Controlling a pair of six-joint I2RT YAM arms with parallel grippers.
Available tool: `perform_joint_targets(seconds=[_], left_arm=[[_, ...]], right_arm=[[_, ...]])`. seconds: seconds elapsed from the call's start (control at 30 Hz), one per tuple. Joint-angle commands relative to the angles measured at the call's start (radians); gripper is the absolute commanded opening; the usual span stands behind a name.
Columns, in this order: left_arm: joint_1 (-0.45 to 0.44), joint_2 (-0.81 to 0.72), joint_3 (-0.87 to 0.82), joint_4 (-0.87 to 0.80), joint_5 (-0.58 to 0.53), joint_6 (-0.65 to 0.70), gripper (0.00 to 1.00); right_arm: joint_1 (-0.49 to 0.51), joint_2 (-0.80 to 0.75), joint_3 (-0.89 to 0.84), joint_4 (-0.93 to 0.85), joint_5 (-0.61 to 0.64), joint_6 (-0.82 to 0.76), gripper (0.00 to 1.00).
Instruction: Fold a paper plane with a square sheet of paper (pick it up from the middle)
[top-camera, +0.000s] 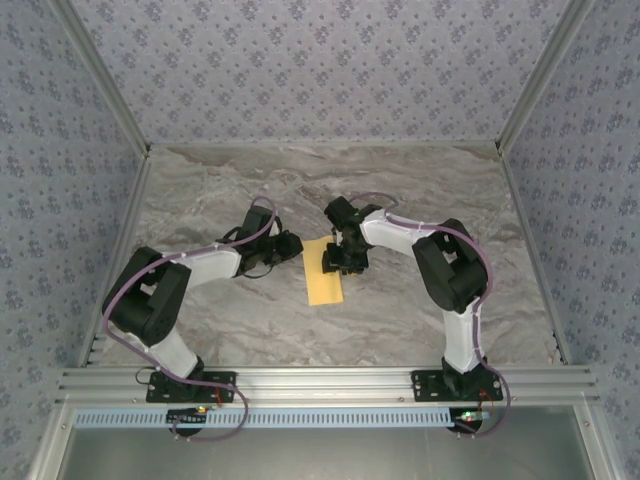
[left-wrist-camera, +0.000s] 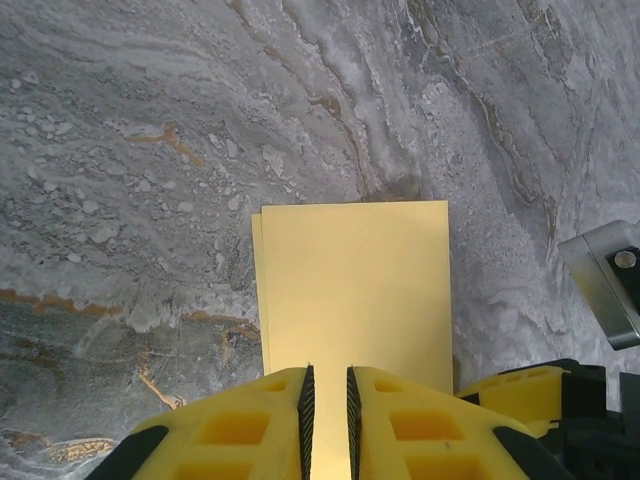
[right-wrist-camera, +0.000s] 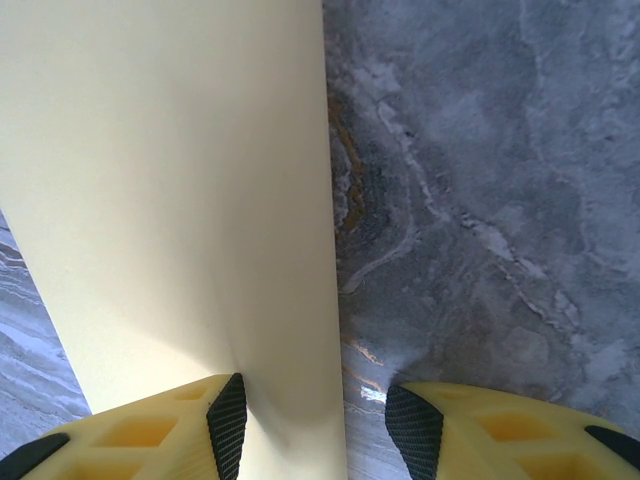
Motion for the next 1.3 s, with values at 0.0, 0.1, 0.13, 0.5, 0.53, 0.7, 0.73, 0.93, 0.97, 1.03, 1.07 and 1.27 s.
perform_joint_targets(seconds=[0.0, 0.1, 0.13, 0.5, 0.53, 0.7, 0.73, 0.93, 0.97, 1.03, 1.07, 1.27], left_arm=[[-0.003, 0.021, 0.005, 0.003, 0.039, 0.011, 0.2], [-0.004, 0.035, 0.007, 0.012, 0.058, 0.009, 0.2], [-0.003, 0.038, 0.009, 0.013, 0.062, 0.01, 0.2], [-0.006, 0.091, 0.032, 0.035, 0.147, 0.011, 0.18], [-0.008, 0.098, 0.036, 0.037, 0.154, 0.011, 0.18], [-0.017, 0.128, 0.055, 0.043, 0.195, 0.015, 0.16], [-0.02, 0.132, 0.056, 0.048, 0.201, 0.015, 0.16], [-0.031, 0.155, 0.074, 0.037, 0.21, 0.023, 0.13], [-0.031, 0.158, 0.076, 0.034, 0.209, 0.023, 0.13], [-0.033, 0.163, 0.076, 0.032, 0.21, 0.025, 0.13], [-0.033, 0.166, 0.077, 0.03, 0.209, 0.025, 0.13], [-0.034, 0.177, 0.078, 0.027, 0.212, 0.027, 0.12]], right_arm=[[0.013, 0.172, -0.082, 0.063, 0.086, -0.043, 0.5], [0.011, 0.176, -0.082, 0.041, 0.087, -0.05, 0.49], [0.011, 0.176, -0.081, 0.038, 0.088, -0.049, 0.49], [0.011, 0.191, -0.072, 0.043, 0.086, -0.046, 0.49], [0.011, 0.193, -0.072, 0.043, 0.087, -0.045, 0.49], [0.013, 0.197, -0.07, 0.043, 0.083, -0.042, 0.49], [0.013, 0.198, -0.069, 0.043, 0.08, -0.041, 0.49], [0.016, 0.203, -0.067, 0.044, 0.075, -0.038, 0.48], [0.017, 0.204, -0.068, 0.043, 0.075, -0.036, 0.49], [0.016, 0.206, -0.067, 0.043, 0.073, -0.035, 0.49], [0.017, 0.208, -0.067, 0.043, 0.073, -0.036, 0.49], [0.016, 0.214, -0.066, 0.044, 0.065, -0.034, 0.49]])
